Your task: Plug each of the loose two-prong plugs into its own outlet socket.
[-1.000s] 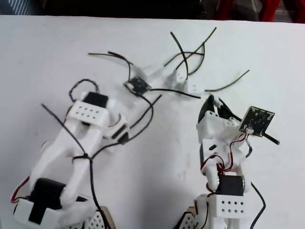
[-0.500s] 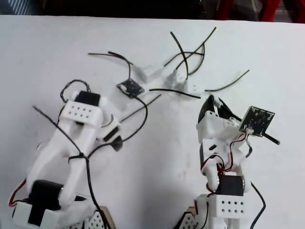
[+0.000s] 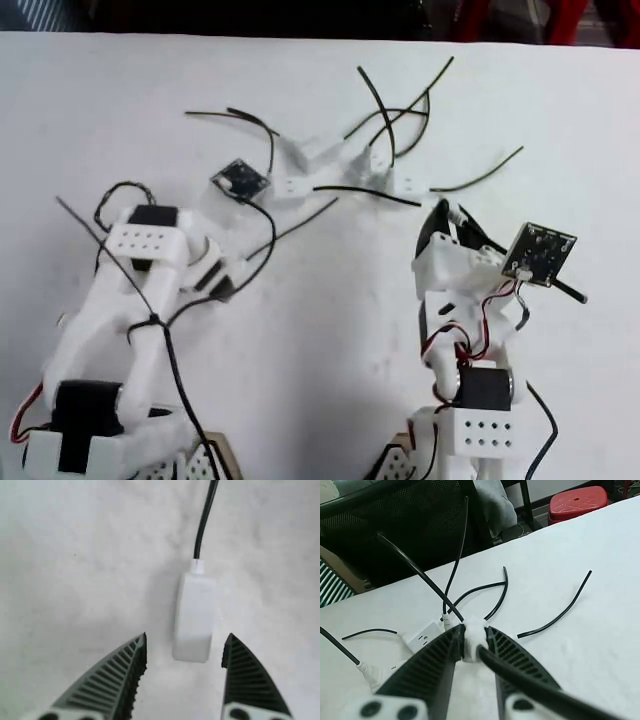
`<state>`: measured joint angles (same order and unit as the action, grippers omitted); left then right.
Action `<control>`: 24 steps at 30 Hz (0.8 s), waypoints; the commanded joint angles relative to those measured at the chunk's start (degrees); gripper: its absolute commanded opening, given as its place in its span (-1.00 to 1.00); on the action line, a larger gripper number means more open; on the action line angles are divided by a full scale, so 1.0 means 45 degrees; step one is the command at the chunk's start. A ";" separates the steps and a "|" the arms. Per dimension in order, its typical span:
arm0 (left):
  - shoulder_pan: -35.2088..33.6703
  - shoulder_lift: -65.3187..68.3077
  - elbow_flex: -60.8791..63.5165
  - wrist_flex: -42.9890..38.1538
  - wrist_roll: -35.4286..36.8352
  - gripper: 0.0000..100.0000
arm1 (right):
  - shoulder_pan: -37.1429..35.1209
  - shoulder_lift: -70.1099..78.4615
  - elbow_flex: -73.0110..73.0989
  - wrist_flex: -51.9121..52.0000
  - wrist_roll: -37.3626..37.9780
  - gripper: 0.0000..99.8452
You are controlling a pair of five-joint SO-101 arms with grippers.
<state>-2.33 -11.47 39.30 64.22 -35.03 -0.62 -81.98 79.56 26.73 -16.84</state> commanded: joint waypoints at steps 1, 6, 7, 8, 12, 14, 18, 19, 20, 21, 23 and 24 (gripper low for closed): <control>-0.0440 -0.0479 -0.0195 -0.0020 -0.0254 -0.50 | 0.0107 -0.0068 -0.0449 -0.0166 0.0039 -0.97; -0.0381 -0.0537 -0.1973 0.1836 -0.0254 -0.50 | 0.0107 -0.0068 -0.0449 -0.0166 0.0039 -0.97; -0.0264 -0.0537 -0.2364 0.2129 -0.0215 -0.50 | 0.0107 -0.0068 -0.0449 -0.0166 0.0039 -0.97; -0.0205 -0.0479 -0.2657 0.2325 -0.0195 -0.50 | 0.0107 -0.0068 -0.0449 -0.0166 0.0039 -0.97; 0.0029 -0.0400 -0.2149 0.1661 -0.0195 -0.50 | 0.0107 -0.0068 -0.0449 -0.0166 0.0039 -0.97; 0.0088 -0.0400 -0.1368 0.0918 -0.0254 -0.50 | 0.0107 -0.0068 -0.0449 -0.0166 0.0039 -0.96; -0.0107 -0.0400 0.0078 -0.0996 -0.0254 -0.50 | 0.0107 -0.0068 -0.0430 -0.0166 0.0039 -0.96; -0.0342 -0.0400 0.0293 -0.1407 -0.0254 -0.50 | 0.0107 -0.0068 -0.0430 -0.0166 0.0039 -0.96; -0.0576 -0.0400 0.0430 -0.1817 -0.0254 -0.50 | 0.0107 -0.0068 -0.0371 -0.0166 0.0039 -0.96; -0.0869 -0.0381 0.0469 -0.2188 -0.0254 -0.50 | 0.0107 -0.0068 -0.0313 -0.0205 0.0039 -0.96; -0.1495 -0.0381 0.0430 -0.2676 -0.0254 -0.50 | 0.0107 -0.0068 -0.0313 -0.0205 0.0234 -0.96; -0.1748 -0.0381 0.0430 -0.2911 -0.0254 -0.50 | 0.0088 -0.0068 -0.0313 -0.0205 0.0313 -0.96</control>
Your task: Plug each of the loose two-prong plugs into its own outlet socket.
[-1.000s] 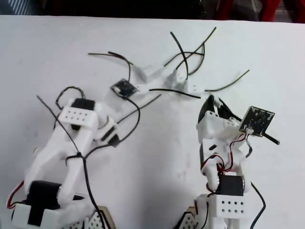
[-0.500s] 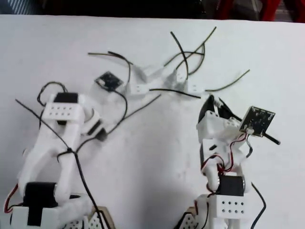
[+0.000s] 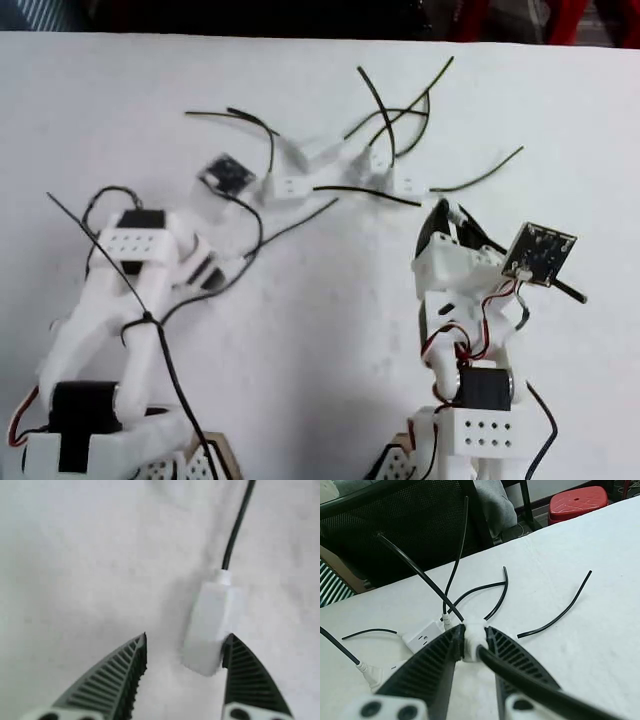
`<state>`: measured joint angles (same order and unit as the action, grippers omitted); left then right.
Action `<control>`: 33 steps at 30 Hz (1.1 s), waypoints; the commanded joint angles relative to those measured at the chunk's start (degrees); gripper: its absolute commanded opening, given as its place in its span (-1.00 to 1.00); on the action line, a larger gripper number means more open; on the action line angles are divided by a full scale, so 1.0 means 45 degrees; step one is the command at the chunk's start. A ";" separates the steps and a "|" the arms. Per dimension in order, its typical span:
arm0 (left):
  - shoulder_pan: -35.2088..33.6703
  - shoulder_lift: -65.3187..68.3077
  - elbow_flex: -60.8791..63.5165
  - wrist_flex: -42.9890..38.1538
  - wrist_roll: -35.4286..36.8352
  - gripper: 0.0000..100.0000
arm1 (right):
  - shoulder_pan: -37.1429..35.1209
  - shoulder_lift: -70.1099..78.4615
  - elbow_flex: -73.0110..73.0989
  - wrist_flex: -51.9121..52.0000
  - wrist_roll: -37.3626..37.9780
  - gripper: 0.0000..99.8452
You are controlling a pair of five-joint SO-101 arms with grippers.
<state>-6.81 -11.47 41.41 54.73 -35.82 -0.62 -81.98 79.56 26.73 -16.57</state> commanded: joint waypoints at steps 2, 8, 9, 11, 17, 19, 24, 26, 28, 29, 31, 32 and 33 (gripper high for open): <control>-0.1104 -0.0381 -0.0039 -0.1192 -0.0098 -0.50 | 0.0088 -0.0068 -0.0313 -0.0225 0.0274 -0.96; -0.1241 -0.0557 -0.0293 -0.0821 -0.0098 -0.50 | 0.0088 -0.0068 -0.0313 -0.0225 0.0293 -0.96; -0.1221 -0.0537 -0.0567 -0.0410 -0.0098 -0.50 | 0.0088 -0.0068 -0.0313 -0.0225 0.0293 -0.96; -0.0947 -0.0537 -0.1172 0.0527 -0.0098 -0.50 | 0.0088 -0.0068 -0.0313 -0.0225 0.0293 -0.96; 0.0205 -0.0420 -0.2716 0.3009 -0.1192 -0.50 | 0.0088 -0.0068 -0.0313 -0.0244 0.0313 -0.96; 0.0596 -0.0400 -0.2735 0.3165 -0.1661 -0.50 | 0.0088 -0.0068 -0.0313 -0.0244 0.0313 -0.96; 0.0772 0.0381 -0.2989 0.2540 -0.1973 -0.50 | 0.0088 -0.0068 -0.0313 -0.0244 0.0313 -0.96; 0.0772 0.1436 -0.3614 0.2696 -0.2208 -0.50 | 0.0088 -0.0068 -0.0313 -0.0244 0.0313 -0.96; 0.0772 0.2725 -0.4532 0.3204 -0.2501 -0.50 | 0.0088 -0.0068 -0.0313 -0.0244 0.0313 -0.96; 0.0772 0.3370 -0.5040 0.3477 -0.2598 -0.51 | 0.0088 -0.0068 -0.0313 -0.0244 0.0313 -0.96; 0.0713 0.4542 -0.5998 0.3888 -0.2618 -0.51 | 0.0088 -0.0068 -0.0313 -0.0244 0.0332 -0.96; 0.0694 0.5050 -0.6388 0.4005 -0.2598 -0.51 | 0.0088 -0.0068 -0.0313 -0.0244 0.0332 -0.96; 0.0694 0.5519 -0.6681 0.4083 -0.2559 -0.52 | 0.0088 -0.0068 -0.0313 -0.0244 0.0332 -0.96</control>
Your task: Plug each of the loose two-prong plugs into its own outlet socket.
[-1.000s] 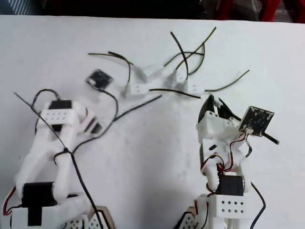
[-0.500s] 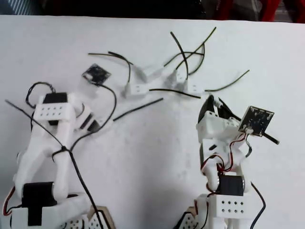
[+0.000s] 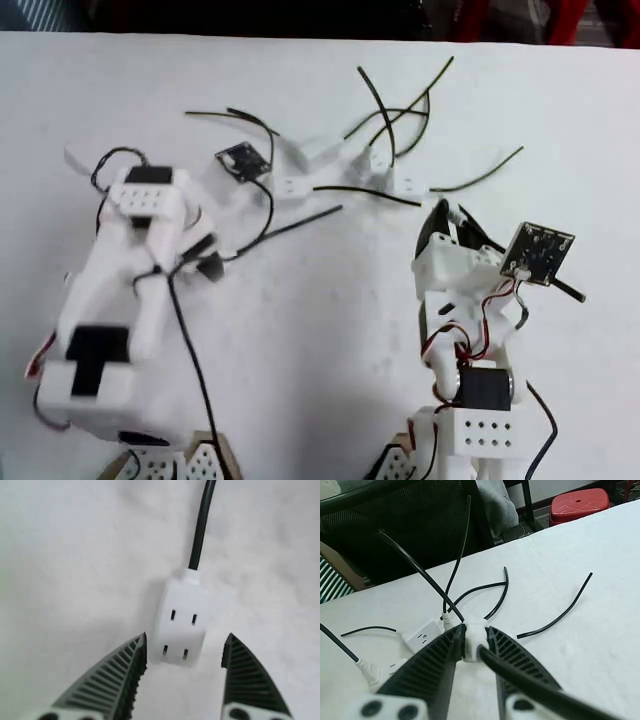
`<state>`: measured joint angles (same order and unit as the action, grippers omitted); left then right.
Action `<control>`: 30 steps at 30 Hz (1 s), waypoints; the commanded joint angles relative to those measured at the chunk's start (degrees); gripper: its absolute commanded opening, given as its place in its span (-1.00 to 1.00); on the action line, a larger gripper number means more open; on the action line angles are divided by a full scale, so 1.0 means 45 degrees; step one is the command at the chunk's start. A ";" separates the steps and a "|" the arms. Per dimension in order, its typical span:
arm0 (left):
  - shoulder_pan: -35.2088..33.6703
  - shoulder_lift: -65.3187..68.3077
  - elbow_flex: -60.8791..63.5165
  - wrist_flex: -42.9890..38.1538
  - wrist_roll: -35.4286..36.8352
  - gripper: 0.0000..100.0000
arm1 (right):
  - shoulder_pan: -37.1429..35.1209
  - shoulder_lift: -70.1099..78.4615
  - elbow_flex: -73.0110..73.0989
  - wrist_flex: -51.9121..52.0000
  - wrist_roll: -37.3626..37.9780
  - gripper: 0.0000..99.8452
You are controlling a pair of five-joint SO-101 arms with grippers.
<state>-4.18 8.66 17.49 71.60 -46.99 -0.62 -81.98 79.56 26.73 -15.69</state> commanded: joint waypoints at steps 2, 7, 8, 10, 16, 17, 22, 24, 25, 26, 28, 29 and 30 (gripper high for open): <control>0.0205 0.1866 -0.1739 0.0586 -0.0117 -0.59 | 0.0088 -0.0068 -0.0313 -0.0244 0.0137 -0.96; 0.0733 0.2667 -0.1758 0.0684 0.0000 -0.72 | 0.0088 -0.0068 -0.0313 -0.0244 0.0137 -0.96; 0.0811 0.2667 -0.1758 0.0703 0.0195 -0.73 | 0.0088 -0.0068 -0.0313 -0.0244 0.0137 -0.96; 0.1045 0.2667 -0.1797 0.0703 0.1055 -0.75 | 0.0088 -0.0068 -0.0313 -0.0244 0.0137 -0.96; 0.2491 0.2667 -0.1797 0.0703 0.2598 -0.74 | 0.0088 -0.0068 -0.0313 -0.0244 0.0137 -0.96; 0.2764 0.2667 -0.1836 0.0684 0.3067 -0.74 | 0.0088 -0.0068 -0.0313 -0.0244 0.0137 -0.96; 0.4112 0.2667 -0.1856 0.0625 0.4864 -0.74 | 0.0088 -0.0068 -0.0313 -0.0244 0.0137 -0.96; 0.4425 0.2667 -0.1875 0.0664 0.5665 -0.73 | 0.0088 -0.0068 -0.0313 -0.0244 0.0137 -0.96; 0.4484 0.2667 -0.1895 0.0684 0.6095 -0.71 | 0.0088 -0.0068 -0.0313 -0.0244 0.0137 -0.96; 0.4542 0.2667 -0.1895 0.0703 0.6388 -0.67 | 0.0088 -0.0068 -0.0313 -0.0244 0.0137 -0.96; 0.4542 0.2667 -0.1895 0.0742 0.6779 -0.56 | 0.0088 -0.0068 -0.0313 -0.0244 0.0137 -0.96; 0.4523 0.2647 -0.1895 0.0860 0.6838 -0.52 | 0.0088 -0.0068 -0.0313 -0.0244 0.0137 -0.96; 0.4503 0.2647 -0.1915 0.0899 0.6838 -0.50 | 0.0088 -0.0068 -0.0313 -0.0244 0.0137 -0.96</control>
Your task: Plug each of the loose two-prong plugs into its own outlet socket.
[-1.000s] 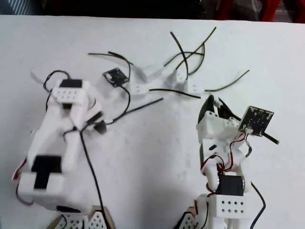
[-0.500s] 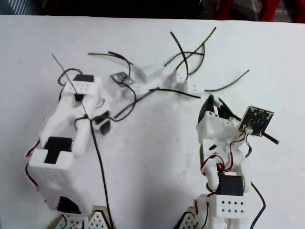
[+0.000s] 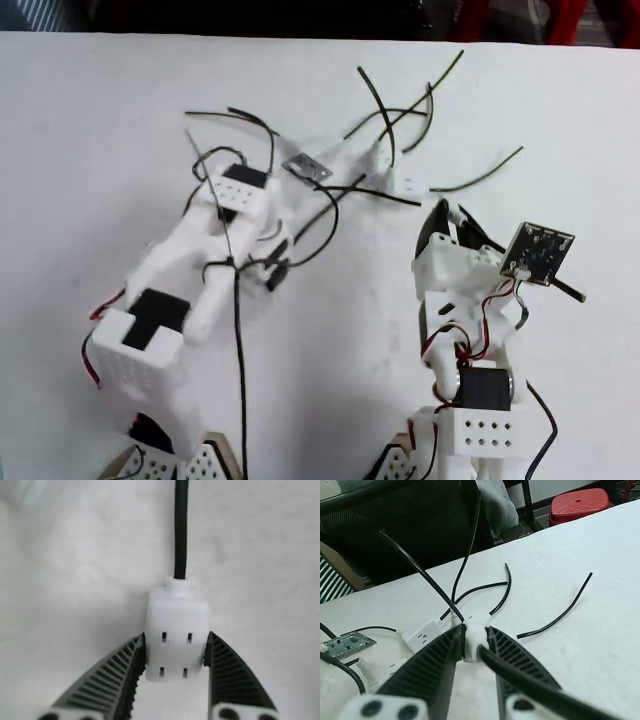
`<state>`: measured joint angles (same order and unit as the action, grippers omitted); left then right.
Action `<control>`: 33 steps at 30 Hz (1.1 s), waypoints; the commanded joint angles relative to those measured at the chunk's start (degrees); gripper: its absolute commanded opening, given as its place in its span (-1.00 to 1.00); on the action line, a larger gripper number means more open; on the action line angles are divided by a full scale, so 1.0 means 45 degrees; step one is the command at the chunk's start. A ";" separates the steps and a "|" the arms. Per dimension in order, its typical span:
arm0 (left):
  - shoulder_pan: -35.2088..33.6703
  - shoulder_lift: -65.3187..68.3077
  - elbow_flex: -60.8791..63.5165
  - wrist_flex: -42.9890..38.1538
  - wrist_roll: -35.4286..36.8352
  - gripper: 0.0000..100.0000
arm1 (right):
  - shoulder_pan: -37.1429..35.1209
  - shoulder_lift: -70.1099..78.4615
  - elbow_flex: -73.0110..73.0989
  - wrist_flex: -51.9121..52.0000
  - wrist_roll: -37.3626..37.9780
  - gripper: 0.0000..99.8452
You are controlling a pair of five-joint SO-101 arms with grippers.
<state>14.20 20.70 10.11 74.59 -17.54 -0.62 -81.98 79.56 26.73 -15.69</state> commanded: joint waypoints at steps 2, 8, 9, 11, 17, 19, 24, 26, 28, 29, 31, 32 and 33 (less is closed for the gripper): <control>0.0420 -0.0029 -0.0664 0.0684 0.0254 -0.51 | 0.0088 -0.0068 -0.0313 -0.0244 0.0137 -0.96; 0.0361 -0.0049 -0.2755 0.2833 0.0254 -0.51 | 0.0088 -0.0068 -0.0313 -0.0225 0.0156 -0.96; 0.0342 -0.0049 -0.3067 0.3106 0.0254 -0.51 | 0.0088 -0.0068 -0.0313 -0.0205 0.0156 -0.96; 0.0342 -0.0049 -0.3575 0.3614 0.0254 -0.51 | 0.0088 -0.0068 -0.0313 -0.0205 0.0156 -0.96; 0.0107 -0.0068 -0.4786 0.4591 0.0293 -0.54 | 0.0088 -0.0068 -0.0313 -0.0205 0.0156 -0.96; -0.0068 -0.0303 -0.5138 0.4825 0.0332 -0.56 | 0.0088 -0.0068 -0.0313 -0.0186 0.0156 -0.96; -0.0440 -0.2491 -0.5138 0.5236 0.0332 -0.56 | 0.0088 -0.0068 -0.0313 -0.0186 0.0156 -0.96; -0.0674 -0.3585 -0.5118 0.5372 0.0352 -0.56 | 0.0088 -0.0068 -0.0313 -0.0186 0.0156 -0.96; -0.1084 -0.4640 -0.4864 0.5255 0.0352 -0.56 | -0.0088 -0.0068 -0.0313 -0.0186 0.0176 -0.96; -0.1299 -0.5128 -0.4689 0.5197 0.0352 -0.56 | -0.0205 -0.0068 -0.0313 -0.0166 0.0293 -0.96; -0.1729 -0.6007 -0.4083 0.4864 0.0352 -0.56 | -0.0498 -0.0068 -0.0274 -0.0166 0.0762 -0.96; -0.1983 -0.6437 -0.3634 0.4669 0.0352 -0.56 | -0.0615 -0.0068 -0.0176 -0.0166 0.0899 -0.96; -0.2217 -0.6867 -0.3145 0.4376 0.0352 -0.56 | -0.0733 -0.0068 -0.0117 -0.0205 0.0996 -0.96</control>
<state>7.16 -2.95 -7.38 97.10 -16.40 -2.29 -81.98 79.56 26.73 -13.05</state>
